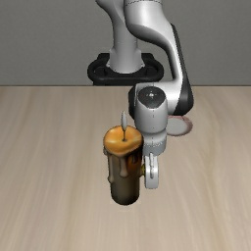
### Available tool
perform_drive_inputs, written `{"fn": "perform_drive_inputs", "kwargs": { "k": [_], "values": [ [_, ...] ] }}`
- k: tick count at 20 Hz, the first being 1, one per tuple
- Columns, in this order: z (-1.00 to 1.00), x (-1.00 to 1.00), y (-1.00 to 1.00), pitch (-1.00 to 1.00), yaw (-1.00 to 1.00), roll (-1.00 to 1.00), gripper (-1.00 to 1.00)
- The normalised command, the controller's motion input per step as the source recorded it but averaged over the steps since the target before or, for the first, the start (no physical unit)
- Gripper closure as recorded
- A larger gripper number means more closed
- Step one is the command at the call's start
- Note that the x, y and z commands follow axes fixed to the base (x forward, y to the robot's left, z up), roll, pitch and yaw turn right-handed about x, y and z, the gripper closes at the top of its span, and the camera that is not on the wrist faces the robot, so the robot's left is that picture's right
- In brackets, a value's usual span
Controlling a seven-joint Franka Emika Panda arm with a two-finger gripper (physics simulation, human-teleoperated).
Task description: Pick up the lemon and place it in the plate with the candle lit
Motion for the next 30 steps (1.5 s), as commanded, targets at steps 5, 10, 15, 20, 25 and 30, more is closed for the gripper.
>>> {"fn": "perform_drive_inputs", "kwargs": {
  "k": [5, 10, 15, 20, 25, 30],
  "values": [
    [0.2, 0.0, 0.4, 0.0, 0.0, 0.0, 1.0],
    [0.0, 0.0, 1.0, 0.0, 0.0, 0.0, 1.0],
    [0.6, 0.0, 0.4, 0.0, 0.0, 0.0, 1.0],
    [0.2, -0.8, 0.0, 0.0, 0.0, 0.0, 1.0],
    [0.0, -1.0, 0.0, 0.0, 0.0, 0.0, 1.0],
    [0.0, -1.0, 0.0, 0.0, 0.0, 0.0, 1.0]
  ]
}}
